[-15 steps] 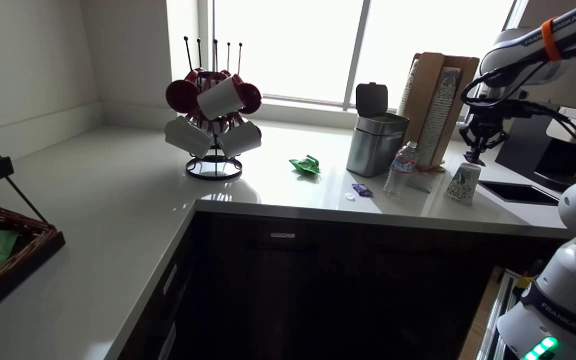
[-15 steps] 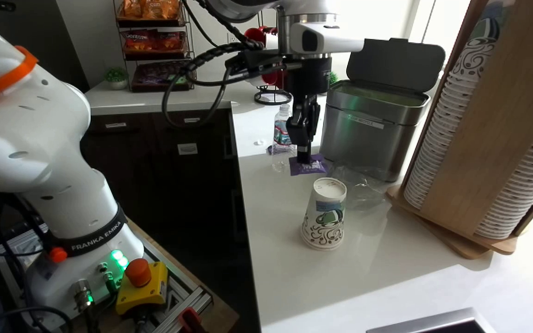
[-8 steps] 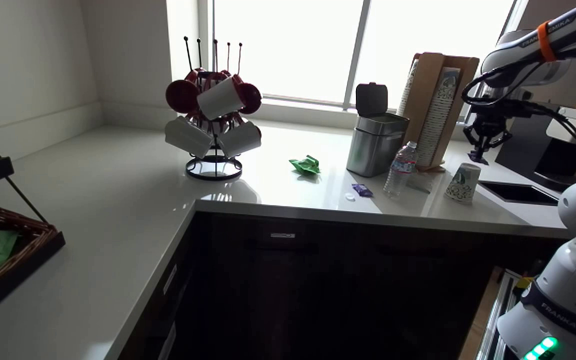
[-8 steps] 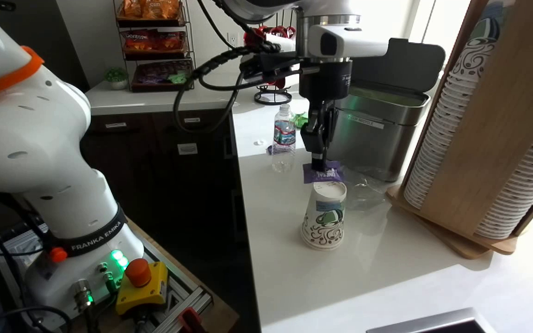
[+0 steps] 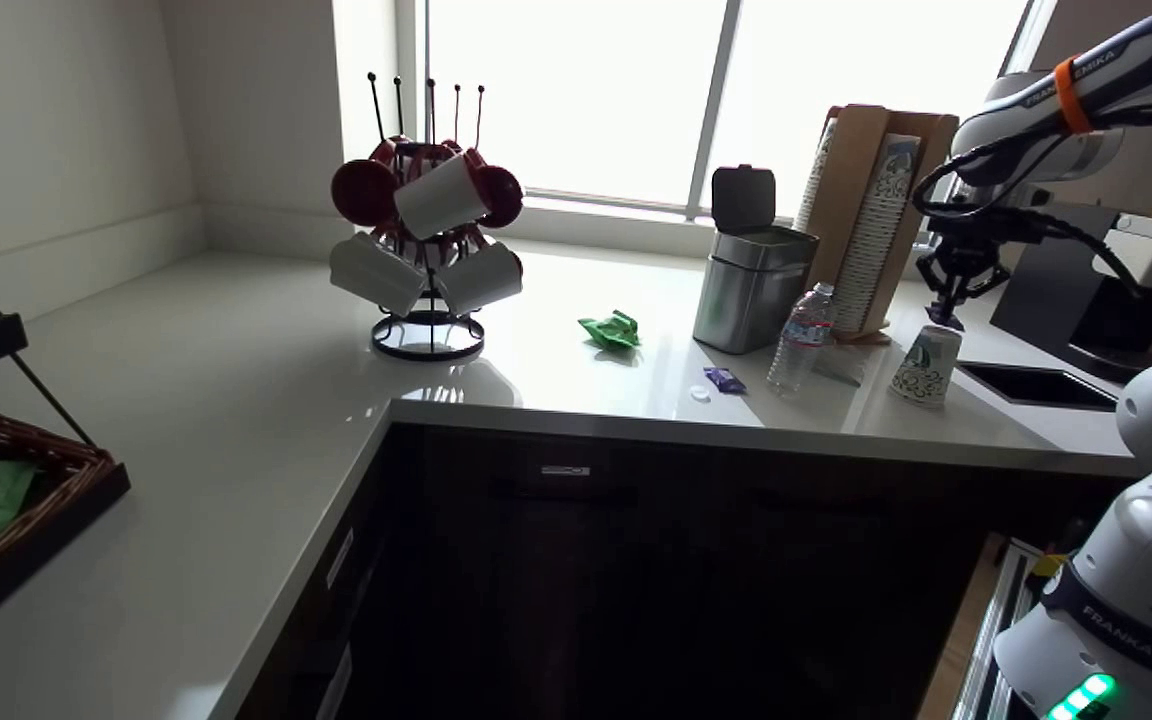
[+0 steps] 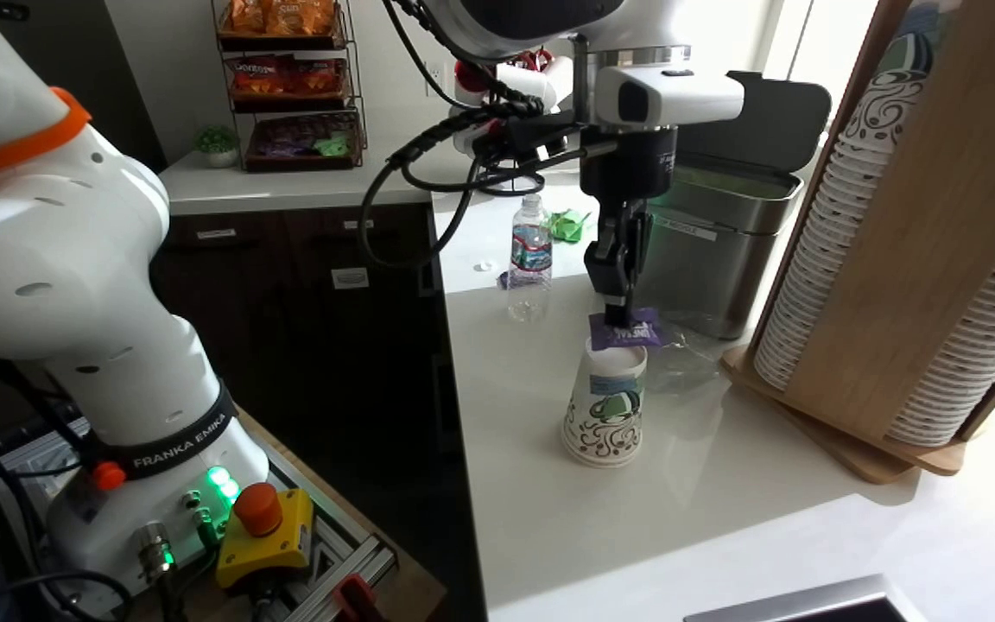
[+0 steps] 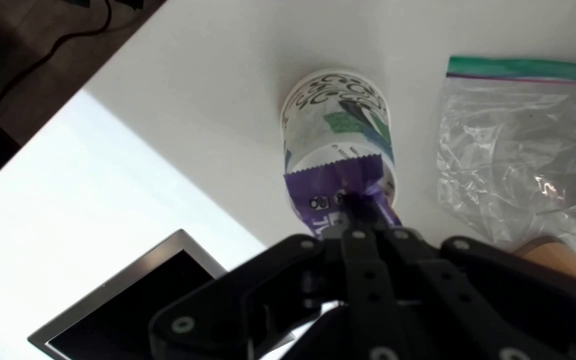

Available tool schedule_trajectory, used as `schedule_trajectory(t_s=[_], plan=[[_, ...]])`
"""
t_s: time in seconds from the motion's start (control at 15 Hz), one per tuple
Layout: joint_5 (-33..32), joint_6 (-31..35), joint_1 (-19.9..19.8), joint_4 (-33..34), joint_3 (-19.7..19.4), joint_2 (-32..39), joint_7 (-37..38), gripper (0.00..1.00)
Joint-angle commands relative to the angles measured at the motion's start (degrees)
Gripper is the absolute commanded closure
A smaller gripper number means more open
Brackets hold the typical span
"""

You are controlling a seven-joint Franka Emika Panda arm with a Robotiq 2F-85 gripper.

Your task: Place the object on top of the container

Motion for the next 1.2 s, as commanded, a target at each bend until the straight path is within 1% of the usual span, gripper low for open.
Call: schedule_trajectory(t_s=[0.0, 0.53, 1.13], plan=[[-0.09, 1.75, 1.05, 0.65, -0.65, 1.48, 1.44, 1.00], [-0.62, 0.06, 2.12, -0.02, -0.55, 0.58, 1.99, 1.00], [-0.63, -0.05, 1.88, -1.77, -1.13, -0.23, 2.12, 1.00]])
